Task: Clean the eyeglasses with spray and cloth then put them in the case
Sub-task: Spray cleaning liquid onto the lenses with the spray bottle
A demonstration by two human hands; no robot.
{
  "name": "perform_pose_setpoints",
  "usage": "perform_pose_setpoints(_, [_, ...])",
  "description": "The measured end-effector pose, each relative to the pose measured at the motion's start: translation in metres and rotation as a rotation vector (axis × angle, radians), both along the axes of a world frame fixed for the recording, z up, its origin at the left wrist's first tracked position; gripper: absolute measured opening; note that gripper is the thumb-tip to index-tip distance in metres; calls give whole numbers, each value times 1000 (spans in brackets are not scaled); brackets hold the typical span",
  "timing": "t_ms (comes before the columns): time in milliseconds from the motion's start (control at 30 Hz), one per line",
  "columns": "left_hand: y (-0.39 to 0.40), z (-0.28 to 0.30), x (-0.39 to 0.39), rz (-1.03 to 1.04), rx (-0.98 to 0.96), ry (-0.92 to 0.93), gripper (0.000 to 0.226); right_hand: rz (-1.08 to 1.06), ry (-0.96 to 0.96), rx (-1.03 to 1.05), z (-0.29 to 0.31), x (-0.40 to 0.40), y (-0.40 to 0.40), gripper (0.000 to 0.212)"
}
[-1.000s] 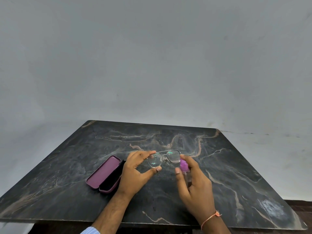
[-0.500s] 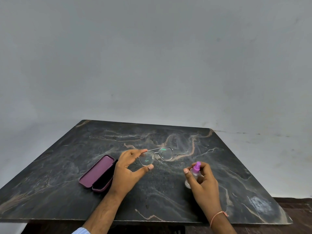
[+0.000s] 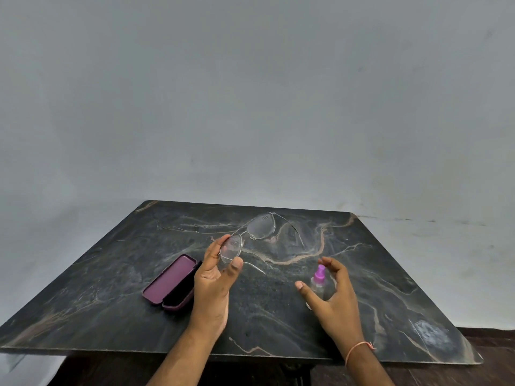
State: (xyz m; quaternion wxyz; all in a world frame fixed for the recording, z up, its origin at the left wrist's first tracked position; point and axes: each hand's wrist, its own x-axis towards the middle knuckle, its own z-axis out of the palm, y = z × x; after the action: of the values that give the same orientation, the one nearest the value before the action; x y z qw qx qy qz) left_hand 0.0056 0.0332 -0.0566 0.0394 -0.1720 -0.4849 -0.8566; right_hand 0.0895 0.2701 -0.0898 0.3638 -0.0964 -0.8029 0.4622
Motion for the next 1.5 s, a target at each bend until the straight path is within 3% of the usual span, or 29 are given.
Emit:
perform_pose_setpoints(233, [19,13,16,-111,403,-244,99,-297,258,344,1,10,-14,42])
perform_pose_setpoints(267, [22,14,20,-125,450,-283,96,-284,277,377,-1,12,-18,40])
perform_pose_setpoints(367, [29,19,31,-199,551,-364,46,-192,338,431,-3,17,-35,36])
perform_pose_setpoints(467, [38,24,41,-195,598,-430,41,-32,338,323,7,18,-60,33])
perform_pose_setpoints(600, [45,31,50,-145,682,-474,69,167,227,96,32,14,-87,26])
perform_pose_setpoints(733, [50,27,56,-225,738,-440,43,261,178,-107,45,5,-95,24])
perform_pose_setpoints(833, [52,21,59,-287,776,-443,43,312,200,-254,53,3,-99,16])
perform_pose_setpoints(1067, [47,5,55,-351,629,-404,43,320,234,-434,72,8,-95,20])
perform_pose_setpoints(1133, [44,2,53,-335,520,-325,48,325,244,-449,80,10,-93,22])
perform_pose_setpoints(1233, [37,-5,48,-327,356,-208,77,345,270,-455,92,14,-87,25])
perform_pose_setpoints(1500, [-4,-1,27,-290,-145,-4,72,333,225,-311,130,28,-69,13])
